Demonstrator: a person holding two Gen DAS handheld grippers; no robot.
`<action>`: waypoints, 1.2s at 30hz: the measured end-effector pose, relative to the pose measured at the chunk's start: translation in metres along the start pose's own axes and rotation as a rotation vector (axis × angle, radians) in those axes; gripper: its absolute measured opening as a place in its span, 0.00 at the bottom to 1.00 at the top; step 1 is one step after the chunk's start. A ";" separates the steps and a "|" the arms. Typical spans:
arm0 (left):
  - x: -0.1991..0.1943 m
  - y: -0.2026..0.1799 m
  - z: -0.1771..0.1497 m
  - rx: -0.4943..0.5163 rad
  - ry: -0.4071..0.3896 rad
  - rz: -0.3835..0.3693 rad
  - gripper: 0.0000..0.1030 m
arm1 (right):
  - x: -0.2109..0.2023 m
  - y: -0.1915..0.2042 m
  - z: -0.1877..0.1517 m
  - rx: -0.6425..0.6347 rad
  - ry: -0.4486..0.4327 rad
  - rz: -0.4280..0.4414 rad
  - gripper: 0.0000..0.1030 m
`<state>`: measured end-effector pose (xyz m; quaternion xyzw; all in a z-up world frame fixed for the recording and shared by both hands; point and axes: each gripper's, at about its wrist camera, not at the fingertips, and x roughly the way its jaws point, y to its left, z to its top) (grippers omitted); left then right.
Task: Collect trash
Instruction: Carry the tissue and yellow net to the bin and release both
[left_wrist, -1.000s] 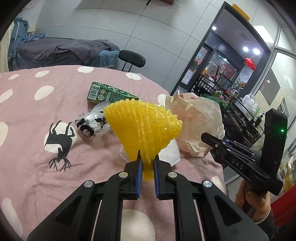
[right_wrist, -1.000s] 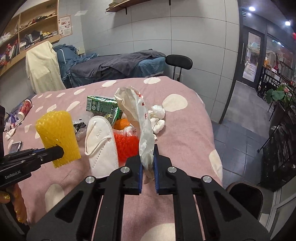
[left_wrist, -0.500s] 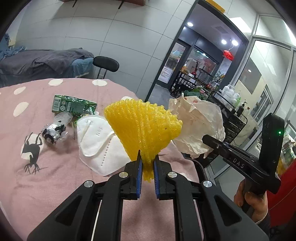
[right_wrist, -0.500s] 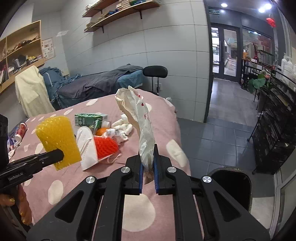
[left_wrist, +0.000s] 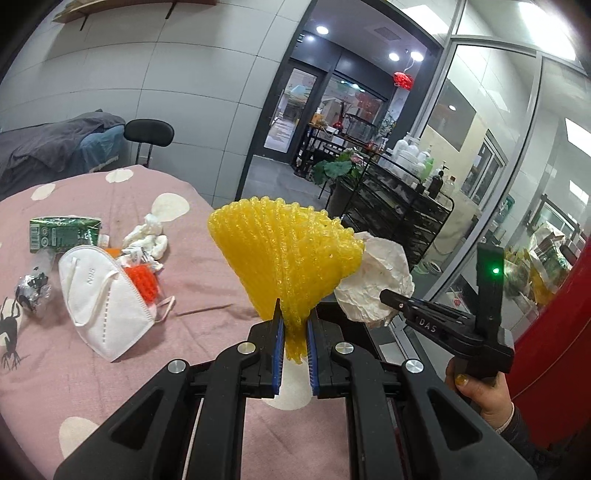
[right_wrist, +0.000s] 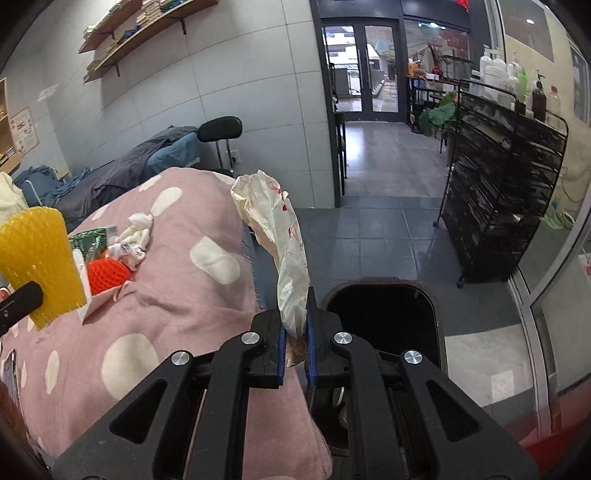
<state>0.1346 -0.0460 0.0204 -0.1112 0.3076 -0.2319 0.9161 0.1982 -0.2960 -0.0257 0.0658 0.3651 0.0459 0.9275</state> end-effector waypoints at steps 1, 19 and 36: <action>0.004 -0.004 0.000 0.007 0.006 -0.008 0.10 | 0.005 -0.007 -0.004 0.014 0.017 -0.012 0.10; 0.040 -0.059 -0.005 0.118 0.078 -0.107 0.10 | 0.131 -0.097 -0.074 0.296 0.346 -0.098 0.15; 0.091 -0.090 -0.013 0.147 0.203 -0.197 0.10 | 0.089 -0.127 -0.080 0.360 0.236 -0.206 0.69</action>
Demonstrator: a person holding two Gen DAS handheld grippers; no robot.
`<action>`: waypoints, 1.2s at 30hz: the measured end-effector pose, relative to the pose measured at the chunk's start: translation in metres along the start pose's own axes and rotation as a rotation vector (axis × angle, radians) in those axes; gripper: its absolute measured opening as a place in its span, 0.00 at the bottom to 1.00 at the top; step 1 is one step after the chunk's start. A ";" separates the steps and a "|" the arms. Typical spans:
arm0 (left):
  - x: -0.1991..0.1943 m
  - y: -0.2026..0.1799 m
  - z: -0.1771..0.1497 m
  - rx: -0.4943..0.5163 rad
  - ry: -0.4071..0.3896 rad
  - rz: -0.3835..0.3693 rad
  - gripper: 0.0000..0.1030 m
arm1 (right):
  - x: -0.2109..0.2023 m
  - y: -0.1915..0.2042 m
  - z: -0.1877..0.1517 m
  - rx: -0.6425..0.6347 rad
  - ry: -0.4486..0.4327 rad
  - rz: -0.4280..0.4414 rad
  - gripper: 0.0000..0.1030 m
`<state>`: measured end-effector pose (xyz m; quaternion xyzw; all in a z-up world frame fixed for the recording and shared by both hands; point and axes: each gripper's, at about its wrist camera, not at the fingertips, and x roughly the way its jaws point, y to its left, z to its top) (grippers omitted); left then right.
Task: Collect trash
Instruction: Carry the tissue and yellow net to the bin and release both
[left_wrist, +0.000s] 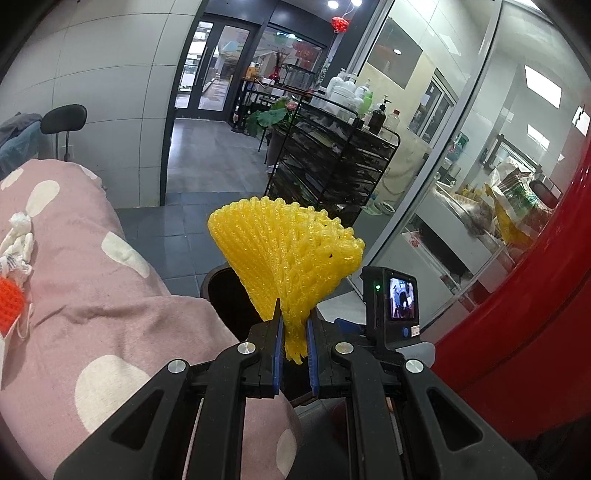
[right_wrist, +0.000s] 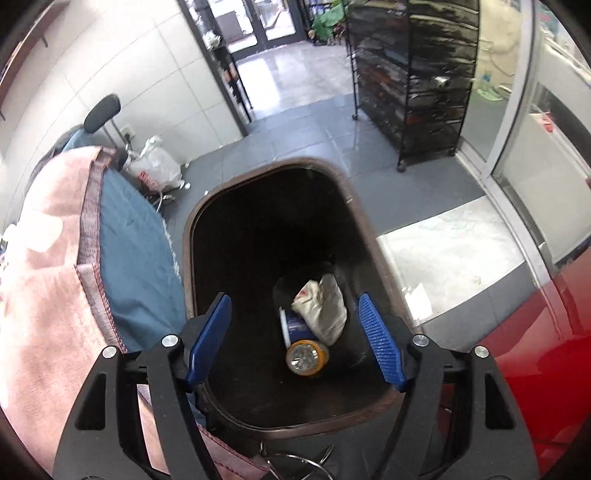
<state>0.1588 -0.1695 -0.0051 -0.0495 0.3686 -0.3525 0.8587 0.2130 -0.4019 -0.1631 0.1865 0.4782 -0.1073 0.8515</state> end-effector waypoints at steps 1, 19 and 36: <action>0.007 -0.003 0.000 0.004 0.011 -0.011 0.10 | -0.006 -0.004 0.001 0.004 -0.014 -0.011 0.69; 0.107 -0.015 -0.006 0.033 0.242 -0.058 0.19 | -0.049 -0.053 0.001 0.099 -0.104 -0.079 0.78; 0.065 -0.015 -0.015 0.046 0.159 -0.008 0.89 | -0.052 -0.031 0.003 0.065 -0.109 -0.037 0.81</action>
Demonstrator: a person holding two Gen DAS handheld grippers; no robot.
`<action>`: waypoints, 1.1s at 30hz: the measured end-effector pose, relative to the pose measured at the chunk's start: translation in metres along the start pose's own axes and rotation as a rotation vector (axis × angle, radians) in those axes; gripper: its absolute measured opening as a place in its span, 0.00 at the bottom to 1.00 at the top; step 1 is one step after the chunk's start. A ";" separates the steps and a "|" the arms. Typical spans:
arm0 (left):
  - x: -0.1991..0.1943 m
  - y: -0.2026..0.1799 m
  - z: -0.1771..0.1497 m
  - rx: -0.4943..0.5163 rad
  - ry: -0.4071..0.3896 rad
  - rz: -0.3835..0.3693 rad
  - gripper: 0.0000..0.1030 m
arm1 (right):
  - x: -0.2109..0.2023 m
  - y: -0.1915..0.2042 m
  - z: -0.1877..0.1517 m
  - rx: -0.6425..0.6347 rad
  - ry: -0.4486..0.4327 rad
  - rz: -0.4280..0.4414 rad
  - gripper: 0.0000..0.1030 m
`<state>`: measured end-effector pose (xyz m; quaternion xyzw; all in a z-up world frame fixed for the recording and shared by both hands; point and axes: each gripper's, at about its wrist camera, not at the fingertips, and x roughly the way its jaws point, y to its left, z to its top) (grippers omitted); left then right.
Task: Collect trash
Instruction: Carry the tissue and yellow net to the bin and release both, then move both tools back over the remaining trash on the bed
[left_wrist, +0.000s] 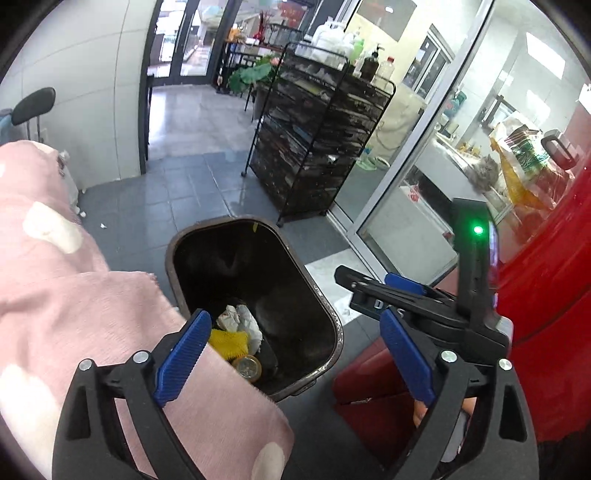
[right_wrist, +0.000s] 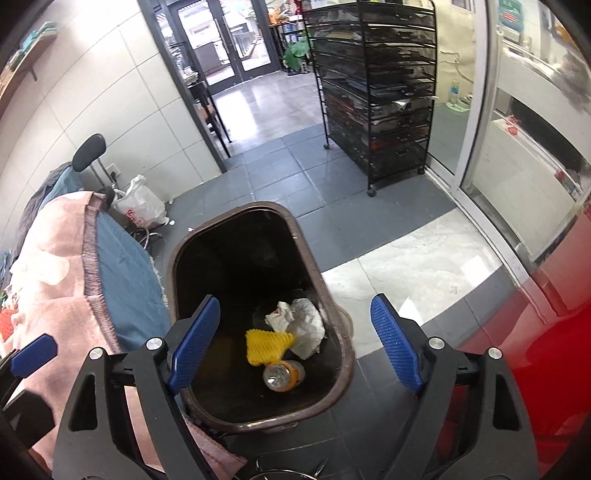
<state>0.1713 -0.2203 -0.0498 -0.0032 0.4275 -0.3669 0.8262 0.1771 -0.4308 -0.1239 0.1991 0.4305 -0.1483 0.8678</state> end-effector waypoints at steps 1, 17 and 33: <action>-0.006 0.000 -0.002 0.006 -0.014 0.012 0.90 | -0.001 0.004 0.000 -0.008 0.000 0.005 0.81; -0.090 0.026 -0.024 -0.028 -0.204 0.208 0.93 | -0.039 0.101 -0.003 -0.219 -0.070 0.158 0.81; -0.176 0.104 -0.062 -0.219 -0.348 0.494 0.94 | -0.083 0.238 -0.036 -0.506 -0.085 0.386 0.87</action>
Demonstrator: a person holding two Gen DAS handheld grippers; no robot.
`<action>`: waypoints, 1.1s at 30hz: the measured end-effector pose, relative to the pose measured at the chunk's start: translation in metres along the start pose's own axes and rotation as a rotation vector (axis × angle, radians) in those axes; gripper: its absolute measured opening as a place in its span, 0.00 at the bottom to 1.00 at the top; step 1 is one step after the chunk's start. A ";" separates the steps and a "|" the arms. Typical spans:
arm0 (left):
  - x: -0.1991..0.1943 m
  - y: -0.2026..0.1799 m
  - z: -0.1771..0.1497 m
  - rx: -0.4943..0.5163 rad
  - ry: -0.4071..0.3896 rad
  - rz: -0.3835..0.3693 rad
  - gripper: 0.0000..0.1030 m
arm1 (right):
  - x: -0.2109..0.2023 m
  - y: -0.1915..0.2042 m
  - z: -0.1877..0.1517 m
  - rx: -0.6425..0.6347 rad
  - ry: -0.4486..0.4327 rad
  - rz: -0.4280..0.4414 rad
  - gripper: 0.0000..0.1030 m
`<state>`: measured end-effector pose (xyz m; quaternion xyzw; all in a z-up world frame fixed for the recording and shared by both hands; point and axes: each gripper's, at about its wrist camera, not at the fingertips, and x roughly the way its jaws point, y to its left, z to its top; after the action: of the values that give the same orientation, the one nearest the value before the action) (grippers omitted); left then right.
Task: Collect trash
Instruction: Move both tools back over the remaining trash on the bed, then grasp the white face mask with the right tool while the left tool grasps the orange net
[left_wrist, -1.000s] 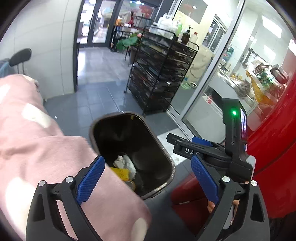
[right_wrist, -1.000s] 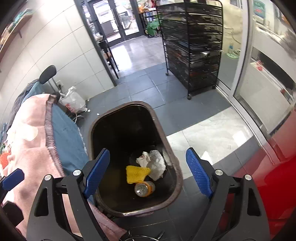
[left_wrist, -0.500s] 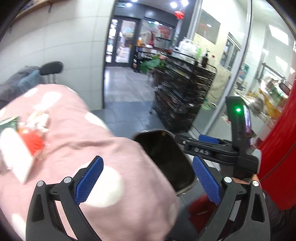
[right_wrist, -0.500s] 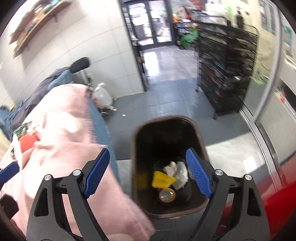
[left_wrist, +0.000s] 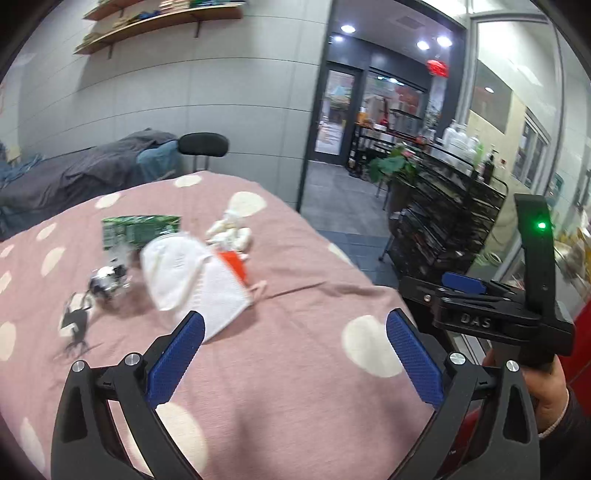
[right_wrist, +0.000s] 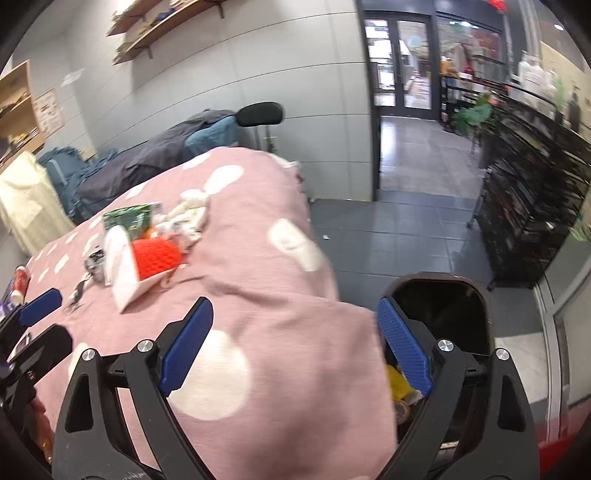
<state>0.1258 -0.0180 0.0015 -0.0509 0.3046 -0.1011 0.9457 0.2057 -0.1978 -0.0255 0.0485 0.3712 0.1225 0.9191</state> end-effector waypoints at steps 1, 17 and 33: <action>-0.004 0.012 -0.003 -0.016 0.000 0.010 0.94 | 0.002 0.010 0.001 -0.019 0.005 0.022 0.87; -0.033 0.100 -0.027 -0.190 -0.001 0.146 0.94 | 0.026 0.124 0.000 -0.155 0.092 0.214 0.87; -0.030 0.139 -0.028 -0.236 0.028 0.185 0.94 | 0.099 0.162 0.009 -0.172 0.284 0.255 0.48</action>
<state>0.1077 0.1236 -0.0267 -0.1319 0.3310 0.0225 0.9341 0.2503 -0.0158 -0.0563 -0.0014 0.4759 0.2748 0.8355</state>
